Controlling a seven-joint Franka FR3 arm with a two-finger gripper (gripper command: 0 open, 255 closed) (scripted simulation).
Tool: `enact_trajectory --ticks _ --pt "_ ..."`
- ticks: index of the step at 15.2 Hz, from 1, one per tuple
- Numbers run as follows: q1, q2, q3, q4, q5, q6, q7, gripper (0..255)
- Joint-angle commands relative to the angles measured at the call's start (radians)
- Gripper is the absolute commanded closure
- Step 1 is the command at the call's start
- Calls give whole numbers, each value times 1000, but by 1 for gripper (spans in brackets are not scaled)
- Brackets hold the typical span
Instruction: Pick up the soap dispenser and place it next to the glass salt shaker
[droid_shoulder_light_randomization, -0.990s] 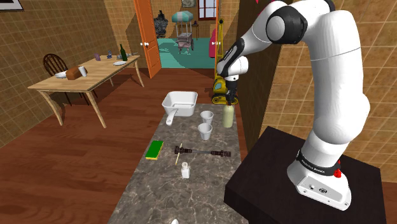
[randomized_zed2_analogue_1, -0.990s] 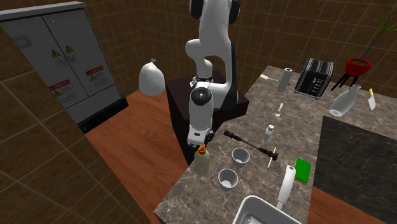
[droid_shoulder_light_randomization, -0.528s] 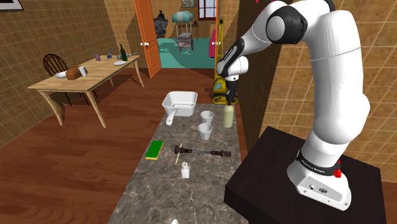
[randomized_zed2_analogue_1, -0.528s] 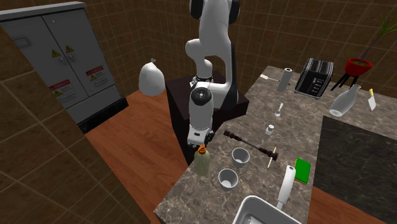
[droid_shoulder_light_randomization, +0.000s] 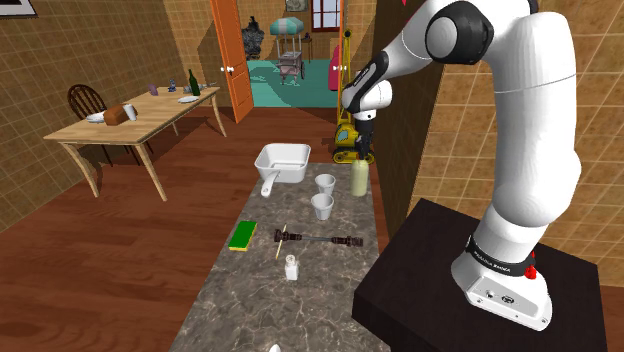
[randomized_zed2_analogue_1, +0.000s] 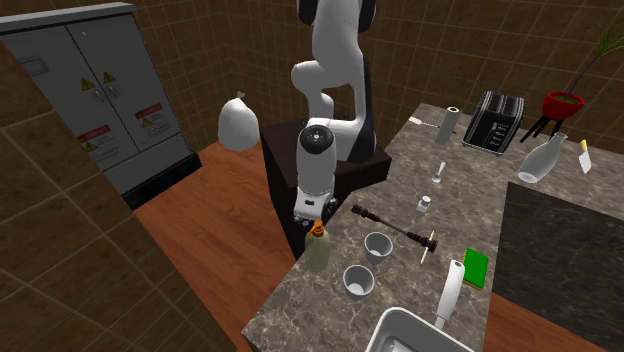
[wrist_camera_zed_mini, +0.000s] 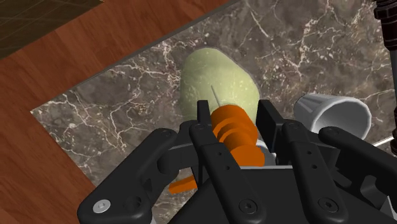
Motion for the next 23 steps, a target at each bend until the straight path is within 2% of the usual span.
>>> enact_trajectory --ticks 1,23 --pt "4 -21 -5 4 -10 -24 6 255" --pt "26 -181 -34 104 -86 -273 56 255"
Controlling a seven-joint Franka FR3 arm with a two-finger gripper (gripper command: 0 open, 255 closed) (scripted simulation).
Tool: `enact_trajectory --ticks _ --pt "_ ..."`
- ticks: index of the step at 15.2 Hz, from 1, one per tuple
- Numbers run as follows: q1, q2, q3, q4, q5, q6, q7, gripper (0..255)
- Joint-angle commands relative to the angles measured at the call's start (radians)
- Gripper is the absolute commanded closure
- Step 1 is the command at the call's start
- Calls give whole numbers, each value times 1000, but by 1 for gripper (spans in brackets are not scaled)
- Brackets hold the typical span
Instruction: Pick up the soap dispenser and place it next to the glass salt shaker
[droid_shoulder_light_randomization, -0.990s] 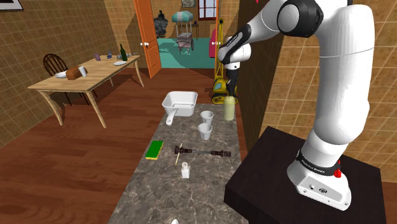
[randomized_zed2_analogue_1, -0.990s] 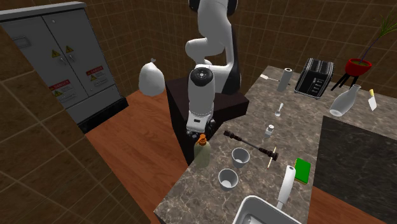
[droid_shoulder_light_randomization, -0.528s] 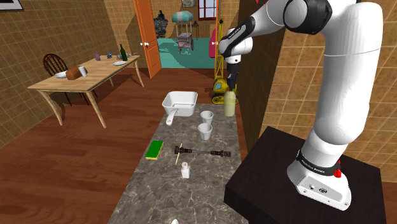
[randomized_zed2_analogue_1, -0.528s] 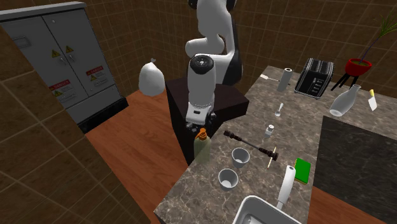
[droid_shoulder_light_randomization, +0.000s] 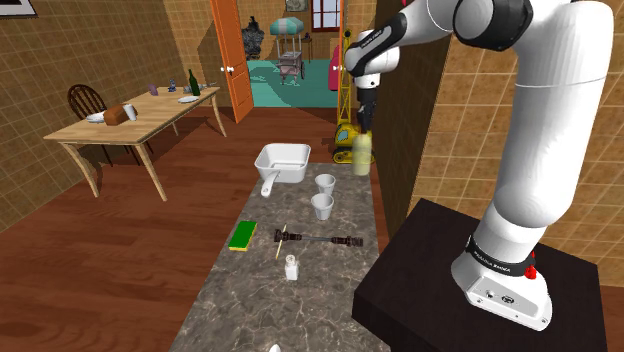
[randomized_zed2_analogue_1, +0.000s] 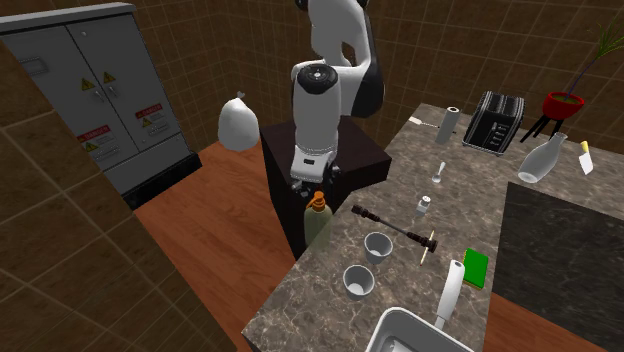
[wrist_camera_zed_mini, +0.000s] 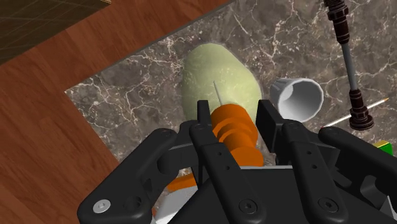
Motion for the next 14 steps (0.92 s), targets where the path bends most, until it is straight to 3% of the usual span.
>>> enact_trajectory --ticks 1,14 --pt "2 -16 -2 12 -7 -26 5 255" --pt "5 -66 -7 126 -30 -187 20 255"
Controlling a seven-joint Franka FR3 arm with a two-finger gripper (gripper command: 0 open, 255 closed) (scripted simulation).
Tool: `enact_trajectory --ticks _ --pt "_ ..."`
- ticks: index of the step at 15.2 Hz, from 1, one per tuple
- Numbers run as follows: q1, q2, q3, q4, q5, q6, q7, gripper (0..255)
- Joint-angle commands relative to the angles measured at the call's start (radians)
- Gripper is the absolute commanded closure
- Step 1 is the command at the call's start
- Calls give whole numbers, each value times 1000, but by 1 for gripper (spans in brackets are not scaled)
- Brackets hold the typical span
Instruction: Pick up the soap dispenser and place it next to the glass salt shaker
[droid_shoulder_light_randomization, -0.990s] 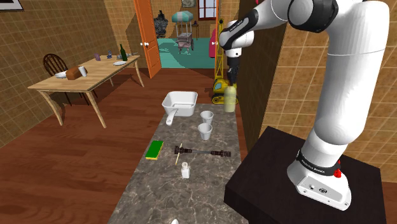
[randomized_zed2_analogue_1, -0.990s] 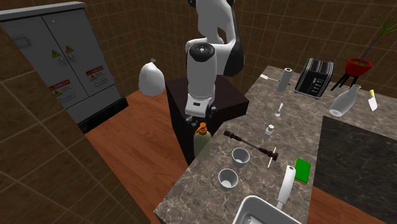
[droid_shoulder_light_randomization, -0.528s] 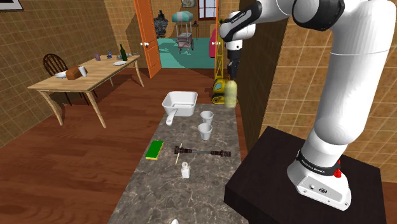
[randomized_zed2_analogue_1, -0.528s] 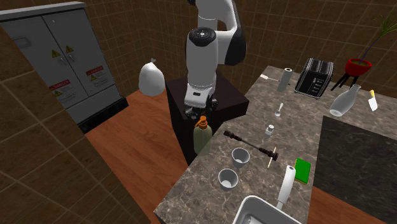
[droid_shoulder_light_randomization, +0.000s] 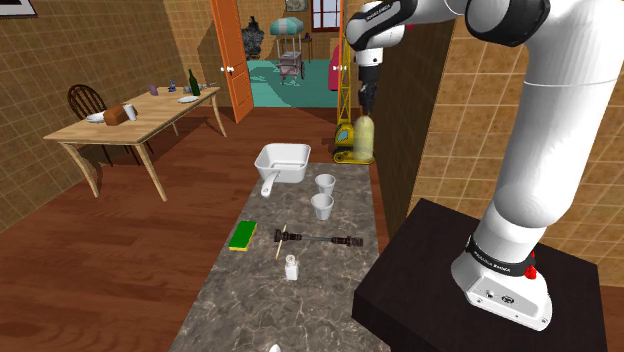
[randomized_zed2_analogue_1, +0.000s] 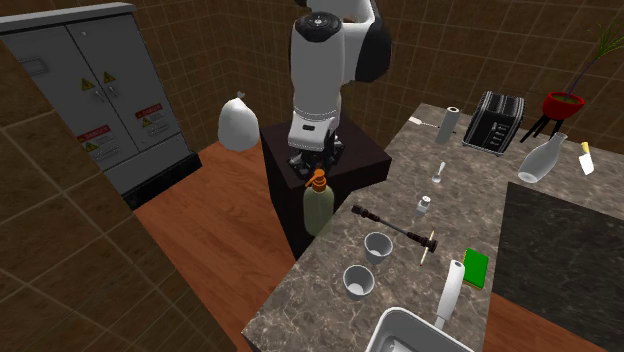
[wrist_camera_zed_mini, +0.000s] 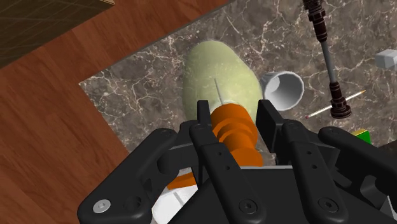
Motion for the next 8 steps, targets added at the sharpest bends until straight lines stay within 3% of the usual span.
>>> enact_trajectory --ticks 1,8 --pt "1 -6 0 20 -3 -25 2 255" --pt "0 -16 -2 101 -8 -116 6 255"
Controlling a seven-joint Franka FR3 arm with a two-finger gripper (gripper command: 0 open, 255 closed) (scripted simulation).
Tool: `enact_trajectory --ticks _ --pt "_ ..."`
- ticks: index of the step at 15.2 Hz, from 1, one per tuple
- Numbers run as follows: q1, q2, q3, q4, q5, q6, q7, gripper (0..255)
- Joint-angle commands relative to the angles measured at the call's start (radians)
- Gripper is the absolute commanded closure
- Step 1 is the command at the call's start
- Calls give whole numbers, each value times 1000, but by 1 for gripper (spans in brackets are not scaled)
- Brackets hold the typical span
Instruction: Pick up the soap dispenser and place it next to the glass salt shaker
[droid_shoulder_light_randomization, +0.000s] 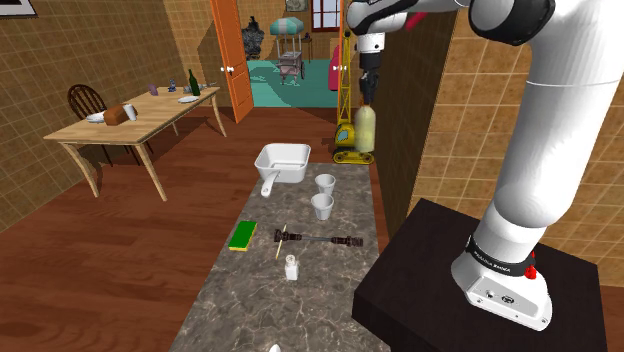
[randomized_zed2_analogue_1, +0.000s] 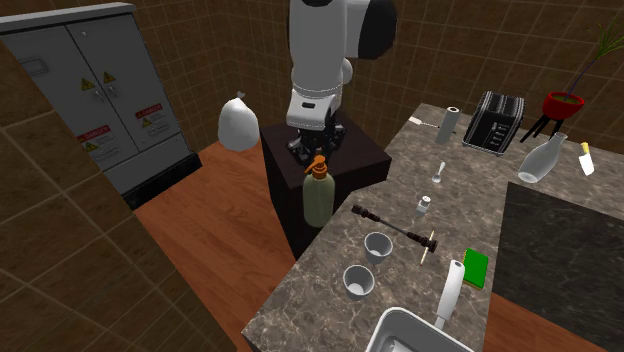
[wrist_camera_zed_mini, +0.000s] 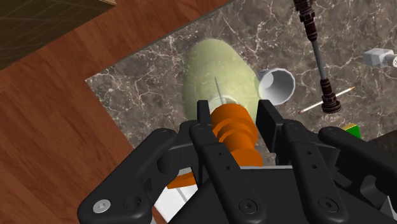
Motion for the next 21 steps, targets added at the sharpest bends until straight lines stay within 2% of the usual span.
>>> enact_trajectory --ticks 1,7,14,21 --pt "-1 1 0 30 0 -29 1 255" --pt "-3 2 -2 103 0 -102 1 255" --pt "90 -213 68 -147 -60 -50 170 255" --pt "156 -378 164 -326 -74 -31 340 255"
